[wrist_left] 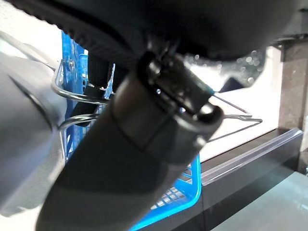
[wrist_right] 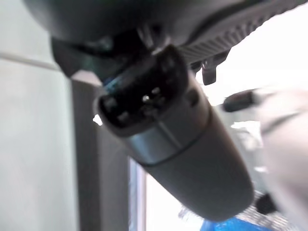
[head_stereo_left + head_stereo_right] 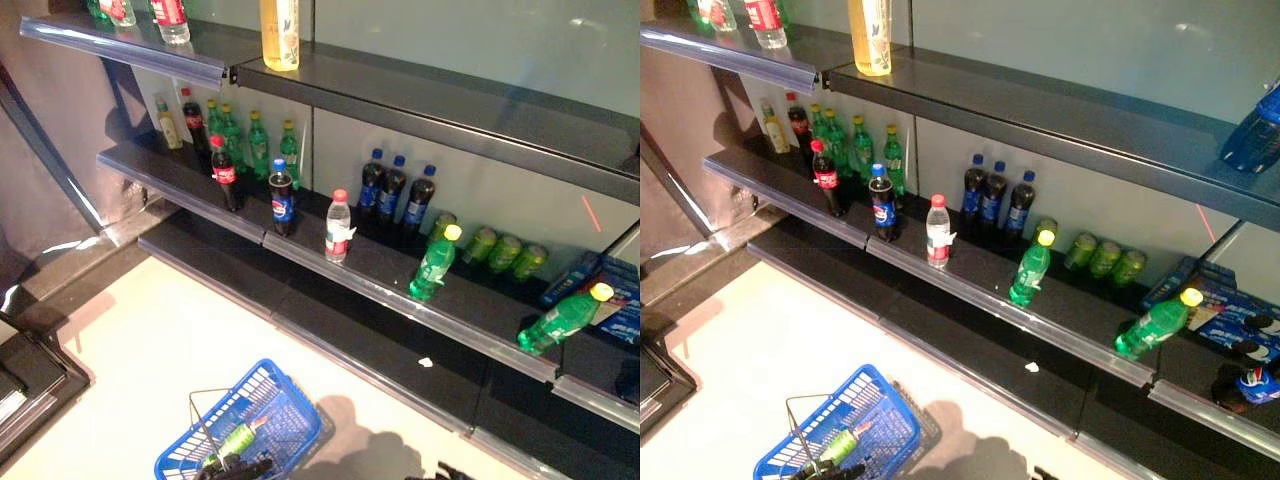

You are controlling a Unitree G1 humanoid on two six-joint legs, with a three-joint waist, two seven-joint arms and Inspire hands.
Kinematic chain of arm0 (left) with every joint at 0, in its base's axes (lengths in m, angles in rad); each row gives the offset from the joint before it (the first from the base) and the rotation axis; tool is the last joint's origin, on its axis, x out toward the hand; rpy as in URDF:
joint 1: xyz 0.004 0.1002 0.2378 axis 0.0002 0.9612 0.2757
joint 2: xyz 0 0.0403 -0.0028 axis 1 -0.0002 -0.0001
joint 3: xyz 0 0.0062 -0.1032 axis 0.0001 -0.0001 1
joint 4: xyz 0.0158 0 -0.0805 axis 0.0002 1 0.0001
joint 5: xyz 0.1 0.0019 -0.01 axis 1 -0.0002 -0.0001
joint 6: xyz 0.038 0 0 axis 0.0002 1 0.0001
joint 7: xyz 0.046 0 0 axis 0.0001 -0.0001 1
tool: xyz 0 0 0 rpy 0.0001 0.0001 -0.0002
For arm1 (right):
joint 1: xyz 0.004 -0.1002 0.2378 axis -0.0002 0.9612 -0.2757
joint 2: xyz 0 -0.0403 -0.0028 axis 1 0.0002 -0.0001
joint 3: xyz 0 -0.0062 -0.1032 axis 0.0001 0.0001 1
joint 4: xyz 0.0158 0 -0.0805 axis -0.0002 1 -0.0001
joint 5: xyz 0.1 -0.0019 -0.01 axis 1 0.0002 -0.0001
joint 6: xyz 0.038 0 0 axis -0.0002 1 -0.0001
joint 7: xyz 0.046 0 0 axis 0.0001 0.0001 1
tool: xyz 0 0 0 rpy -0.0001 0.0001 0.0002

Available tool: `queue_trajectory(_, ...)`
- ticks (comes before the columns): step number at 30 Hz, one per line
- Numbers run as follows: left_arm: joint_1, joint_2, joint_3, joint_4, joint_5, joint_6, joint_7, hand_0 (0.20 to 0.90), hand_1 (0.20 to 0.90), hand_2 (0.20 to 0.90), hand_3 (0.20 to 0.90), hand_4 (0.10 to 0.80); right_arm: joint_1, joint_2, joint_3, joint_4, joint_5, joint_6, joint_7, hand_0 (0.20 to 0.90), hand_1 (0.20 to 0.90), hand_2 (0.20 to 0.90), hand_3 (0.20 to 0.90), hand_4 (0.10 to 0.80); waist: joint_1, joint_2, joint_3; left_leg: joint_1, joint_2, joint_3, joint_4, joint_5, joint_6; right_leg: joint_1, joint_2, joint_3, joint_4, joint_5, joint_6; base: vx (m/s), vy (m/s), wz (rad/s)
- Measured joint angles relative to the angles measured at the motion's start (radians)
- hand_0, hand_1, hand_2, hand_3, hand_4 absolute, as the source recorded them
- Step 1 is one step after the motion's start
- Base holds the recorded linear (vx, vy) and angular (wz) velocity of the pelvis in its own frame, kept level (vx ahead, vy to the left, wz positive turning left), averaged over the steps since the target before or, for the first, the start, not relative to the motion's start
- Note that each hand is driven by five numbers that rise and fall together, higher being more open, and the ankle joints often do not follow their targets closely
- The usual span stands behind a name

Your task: Pick up the drink and place into the basket.

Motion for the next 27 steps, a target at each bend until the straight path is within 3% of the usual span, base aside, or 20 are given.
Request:
queue_trajectory(3,0.025,0.001,-0.004,-0.071,0.0,0.026,0.015,0.3,0.3,0.3,0.2,0.1,0.05,-0.036,0.041,-0.269,-0.021,-0.041,-0.059,0.9,0.9,0.9,0.9,0.8,-0.019,0.002,0.01,-0.007,0.001,0.006,-0.002,0.0,0.0,-0.011,0.0,0.005,0.002,0.002,0.0,-0.062,0.005,-0.05)
queue_trajectory(7,0.074,0.0,-0.024,-0.173,0.0,0.055,0.044,0.3,0.3,0.3,0.2,0.1,0.109,-0.103,0.08,-0.691,-0.095,0.005,-0.139,0.9,0.9,0.9,0.9,0.8,-0.032,0.008,0.015,-0.004,0.002,0.017,0.0,-0.001,0.001,-0.016,0.0,0.007,0.001,0.008,0.002,-0.016,0.01,-0.09)
queue_trajectory(11,0.105,0.001,-0.021,-0.21,0.0,0.047,0.046,0.3,0.3,0.3,0.2,0.1,0.131,-0.175,0.048,-1.008,-0.152,0.054,-0.162,0.9,0.9,0.9,0.9,0.8,-0.053,-0.003,0.013,-0.001,0.0,0.024,-0.001,-0.002,0.003,-0.018,-0.003,0.008,0.002,0.011,0.005,0.007,0.017,-0.05)
queue_trajectory(19,0.136,-0.002,0.013,-0.188,0.0,0.012,0.041,0.3,0.3,0.3,0.2,0.1,0.19,-0.211,-0.063,-1.153,-0.196,-0.019,-0.289,0.9,0.9,0.9,0.9,0.8,-0.085,-0.016,0.003,0.014,0.005,0.073,-0.007,-0.009,0.005,-0.036,-0.006,0.036,0.003,0.027,0.005,-0.007,0.033,-0.19)
queue_trajectory(27,0.147,-0.042,0.029,-0.167,0.0,-0.002,0.029,0.3,0.3,0.3,0.2,0.1,0.26,-0.25,-0.132,-1.328,-0.277,-0.067,-0.484,0.9,0.9,0.9,0.9,0.8,-0.115,0.027,-0.015,0.014,0.007,0.108,-0.007,-0.013,0.007,-0.062,-0.01,0.041,-0.003,0.05,0.008,-0.011,0.035,-0.16)
